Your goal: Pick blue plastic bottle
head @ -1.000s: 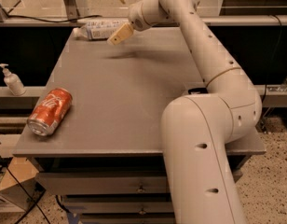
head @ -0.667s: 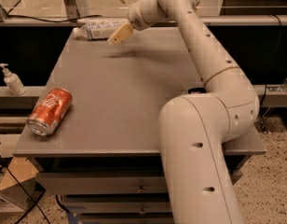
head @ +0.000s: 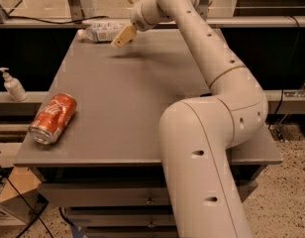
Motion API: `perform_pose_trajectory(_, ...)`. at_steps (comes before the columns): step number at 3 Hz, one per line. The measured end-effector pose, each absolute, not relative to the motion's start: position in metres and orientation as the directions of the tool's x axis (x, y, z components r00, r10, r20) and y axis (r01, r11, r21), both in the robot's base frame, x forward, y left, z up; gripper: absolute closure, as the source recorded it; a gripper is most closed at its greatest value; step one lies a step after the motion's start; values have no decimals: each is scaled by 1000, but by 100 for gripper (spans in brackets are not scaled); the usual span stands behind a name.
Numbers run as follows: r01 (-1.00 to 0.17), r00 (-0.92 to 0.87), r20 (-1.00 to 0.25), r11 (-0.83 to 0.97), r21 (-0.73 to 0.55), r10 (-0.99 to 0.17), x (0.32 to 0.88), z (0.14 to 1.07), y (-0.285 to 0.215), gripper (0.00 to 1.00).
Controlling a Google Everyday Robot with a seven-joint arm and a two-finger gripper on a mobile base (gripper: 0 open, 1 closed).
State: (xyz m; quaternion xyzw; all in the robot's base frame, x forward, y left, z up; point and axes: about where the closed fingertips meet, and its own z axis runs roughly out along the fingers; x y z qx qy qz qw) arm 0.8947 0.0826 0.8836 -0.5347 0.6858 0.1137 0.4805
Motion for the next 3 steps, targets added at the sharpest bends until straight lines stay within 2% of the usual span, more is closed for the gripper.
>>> perform_pose_trajectory(3,-858,-21,-779,411,-307,-626,895,866,86,0)
